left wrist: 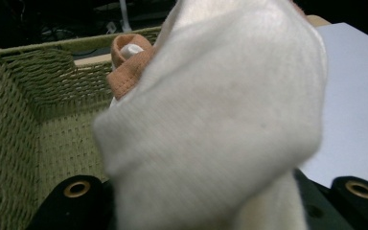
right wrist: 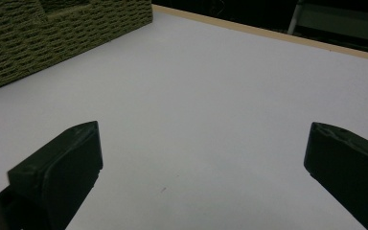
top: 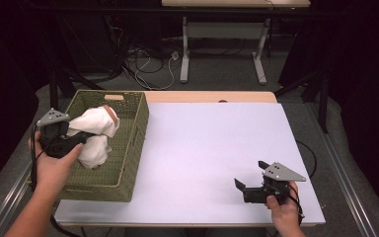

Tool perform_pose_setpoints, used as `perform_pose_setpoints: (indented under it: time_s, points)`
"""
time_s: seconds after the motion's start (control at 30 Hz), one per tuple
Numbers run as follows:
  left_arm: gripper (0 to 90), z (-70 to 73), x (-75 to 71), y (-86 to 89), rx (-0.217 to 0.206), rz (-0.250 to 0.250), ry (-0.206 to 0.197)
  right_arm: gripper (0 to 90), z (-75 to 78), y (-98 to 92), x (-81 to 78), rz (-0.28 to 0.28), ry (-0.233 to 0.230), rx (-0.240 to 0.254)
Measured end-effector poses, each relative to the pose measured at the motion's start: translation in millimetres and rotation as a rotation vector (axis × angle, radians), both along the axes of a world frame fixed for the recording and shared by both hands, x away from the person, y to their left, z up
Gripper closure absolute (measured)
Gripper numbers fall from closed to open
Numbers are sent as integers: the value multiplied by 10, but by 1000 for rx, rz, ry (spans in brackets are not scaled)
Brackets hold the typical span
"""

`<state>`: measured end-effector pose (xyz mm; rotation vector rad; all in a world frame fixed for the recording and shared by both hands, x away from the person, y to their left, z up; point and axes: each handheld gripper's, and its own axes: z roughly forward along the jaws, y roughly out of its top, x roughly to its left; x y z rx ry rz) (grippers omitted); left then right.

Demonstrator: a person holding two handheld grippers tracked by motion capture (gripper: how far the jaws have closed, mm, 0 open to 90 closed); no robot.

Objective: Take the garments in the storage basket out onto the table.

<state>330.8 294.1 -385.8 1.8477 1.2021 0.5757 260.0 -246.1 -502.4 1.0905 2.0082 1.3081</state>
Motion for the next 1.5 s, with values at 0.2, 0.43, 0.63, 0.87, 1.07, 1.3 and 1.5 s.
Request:
perform_pose_setpoints:
  time_s: [0.2,0.43,0.63,0.87,1.07,1.3,1.5]
  points:
    - [776,25,-3,-94,-16,-33,-22,0,0,-3,2,0,-1,-1]
    - [776,55,17,-189,-44,-63,-37,0,0,1,-1,1,0,1]
    - [776,73,23,-301,-56,-96,-48,0,-1,-5,3,1,-1,-2]
    - [776,94,25,-419,-65,-132,-55,0,0,-2,-1,0,2,2]
    - [776,111,18,-541,-89,-165,-67,0,-1,2,0,3,2,1]
    - [776,111,25,-697,-99,-205,-72,0,-3,-2,4,4,2,1]
    - [776,109,18,-856,-110,-243,-79,0,-3,-6,5,3,0,1]
